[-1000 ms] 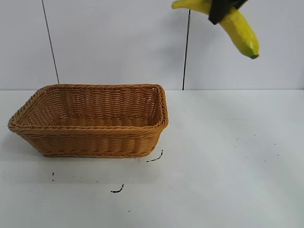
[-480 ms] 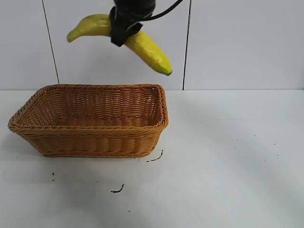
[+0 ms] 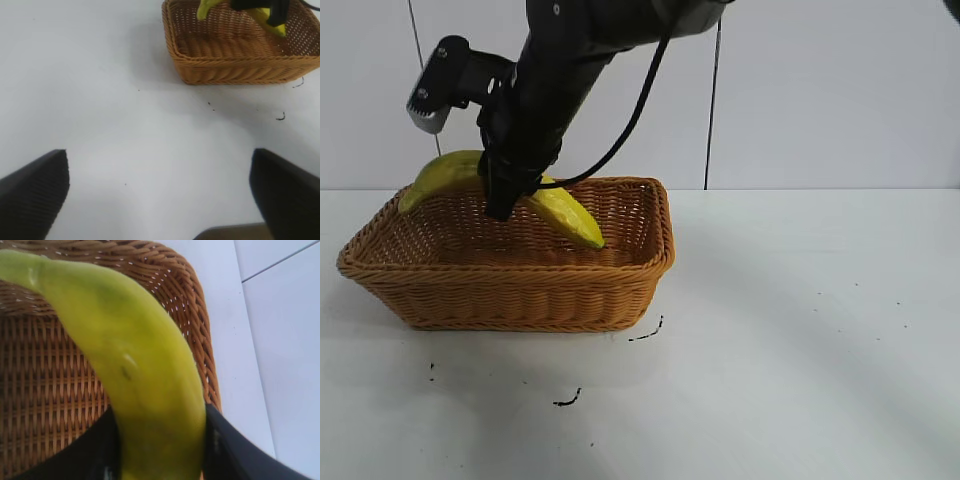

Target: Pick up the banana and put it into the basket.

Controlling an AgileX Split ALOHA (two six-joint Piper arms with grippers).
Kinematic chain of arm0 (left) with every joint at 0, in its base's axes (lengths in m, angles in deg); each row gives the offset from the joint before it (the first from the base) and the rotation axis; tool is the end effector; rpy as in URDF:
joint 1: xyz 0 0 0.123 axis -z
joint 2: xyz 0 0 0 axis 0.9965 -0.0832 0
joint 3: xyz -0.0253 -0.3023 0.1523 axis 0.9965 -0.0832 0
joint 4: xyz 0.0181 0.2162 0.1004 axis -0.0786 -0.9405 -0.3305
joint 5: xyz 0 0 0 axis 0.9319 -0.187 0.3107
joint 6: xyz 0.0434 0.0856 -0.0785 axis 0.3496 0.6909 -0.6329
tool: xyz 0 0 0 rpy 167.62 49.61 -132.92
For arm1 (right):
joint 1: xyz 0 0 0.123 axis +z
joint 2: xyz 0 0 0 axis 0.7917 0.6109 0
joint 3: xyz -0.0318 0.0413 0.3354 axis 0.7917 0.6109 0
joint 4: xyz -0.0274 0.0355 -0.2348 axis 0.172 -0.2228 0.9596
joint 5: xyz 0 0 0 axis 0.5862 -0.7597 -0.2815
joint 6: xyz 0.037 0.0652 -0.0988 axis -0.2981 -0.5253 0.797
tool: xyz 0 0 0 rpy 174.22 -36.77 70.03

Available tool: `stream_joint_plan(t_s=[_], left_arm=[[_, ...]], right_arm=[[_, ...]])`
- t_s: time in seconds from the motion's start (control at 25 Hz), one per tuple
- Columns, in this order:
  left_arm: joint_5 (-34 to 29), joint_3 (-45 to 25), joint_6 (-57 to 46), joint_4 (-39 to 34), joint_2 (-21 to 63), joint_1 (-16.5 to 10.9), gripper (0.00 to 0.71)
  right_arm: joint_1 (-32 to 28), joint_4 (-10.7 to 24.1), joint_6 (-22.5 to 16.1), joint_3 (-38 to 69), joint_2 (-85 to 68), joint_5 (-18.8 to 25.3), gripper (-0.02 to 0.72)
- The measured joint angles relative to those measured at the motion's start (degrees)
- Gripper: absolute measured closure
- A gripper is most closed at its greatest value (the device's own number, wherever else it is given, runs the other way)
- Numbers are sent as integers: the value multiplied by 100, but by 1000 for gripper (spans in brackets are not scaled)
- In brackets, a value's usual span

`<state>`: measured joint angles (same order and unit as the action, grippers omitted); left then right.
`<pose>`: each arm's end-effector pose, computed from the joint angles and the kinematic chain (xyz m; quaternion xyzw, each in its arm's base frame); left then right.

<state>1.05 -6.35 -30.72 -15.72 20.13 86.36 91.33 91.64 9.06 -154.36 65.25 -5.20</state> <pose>-0.0412 -0.0059 0.2528 0.0341 0.8559 -0.0209 0.5155 0.4699 0.3781 0.1732 -0.6238 0.6854 -0.0292 0.3745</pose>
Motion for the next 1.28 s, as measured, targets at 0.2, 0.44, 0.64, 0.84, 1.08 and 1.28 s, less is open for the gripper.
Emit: stream_joint_plan(t_s=[0.2, 0.44, 0.64, 0.84, 1.08, 1.28], left_arm=[[0, 0, 0, 0, 0, 0, 15], [0, 0, 0, 0, 0, 0, 15], [0, 0, 0, 0, 0, 0, 15], [0, 0, 0, 0, 0, 0, 15], [0, 0, 0, 0, 0, 0, 15], [0, 0, 0, 0, 0, 0, 15]], right_arm=[[-5, -69, 0, 0, 57, 12, 381], [-5, -195, -23, 0, 71, 8, 87], [-6, -201, -679, 0, -135, 102, 29], [-6, -213, -1830, -40, -627, 567, 26], [-36, -218, -3015, -75, -1529, 1699, 26], [-447, -218, -3601, -672, -1656, 3175, 26]])
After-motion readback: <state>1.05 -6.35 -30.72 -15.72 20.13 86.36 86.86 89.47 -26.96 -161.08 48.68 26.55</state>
